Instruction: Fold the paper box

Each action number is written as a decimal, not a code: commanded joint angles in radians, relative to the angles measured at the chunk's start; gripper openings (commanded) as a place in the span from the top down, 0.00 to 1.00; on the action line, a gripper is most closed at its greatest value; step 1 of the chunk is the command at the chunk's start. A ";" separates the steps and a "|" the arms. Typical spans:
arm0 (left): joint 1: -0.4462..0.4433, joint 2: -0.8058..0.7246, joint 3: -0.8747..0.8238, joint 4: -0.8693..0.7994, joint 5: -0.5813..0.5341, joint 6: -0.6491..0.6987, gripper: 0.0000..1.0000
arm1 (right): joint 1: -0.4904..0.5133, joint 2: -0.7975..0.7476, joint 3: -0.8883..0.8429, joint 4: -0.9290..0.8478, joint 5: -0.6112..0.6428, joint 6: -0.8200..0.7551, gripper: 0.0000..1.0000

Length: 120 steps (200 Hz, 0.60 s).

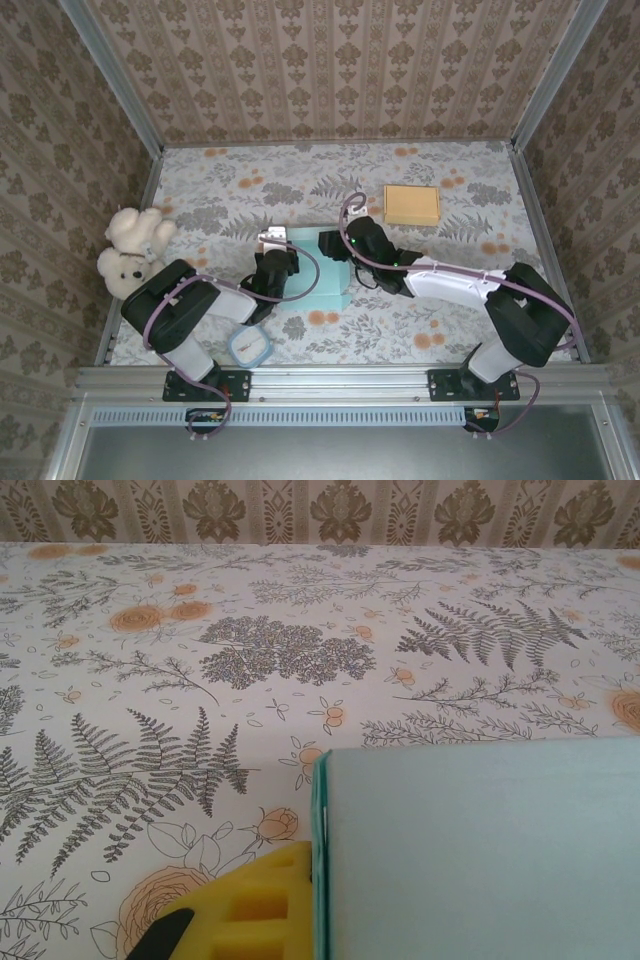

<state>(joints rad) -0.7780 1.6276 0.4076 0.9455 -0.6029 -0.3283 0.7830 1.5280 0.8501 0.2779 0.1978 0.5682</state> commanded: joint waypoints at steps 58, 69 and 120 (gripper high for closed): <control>-0.014 -0.043 0.025 -0.029 -0.025 -0.028 1.00 | 0.058 -0.029 0.034 -0.050 0.185 -0.098 0.45; -0.014 -0.046 0.025 -0.033 -0.025 -0.029 1.00 | 0.055 -0.012 0.039 -0.049 0.186 -0.097 0.45; -0.016 -0.066 0.019 -0.046 -0.034 -0.031 1.00 | 0.025 0.051 0.039 -0.036 0.183 -0.069 0.44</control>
<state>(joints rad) -0.7860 1.5970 0.4152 0.9051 -0.6109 -0.3401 0.8242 1.5520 0.8673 0.2432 0.3523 0.4931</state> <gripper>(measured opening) 0.088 0.553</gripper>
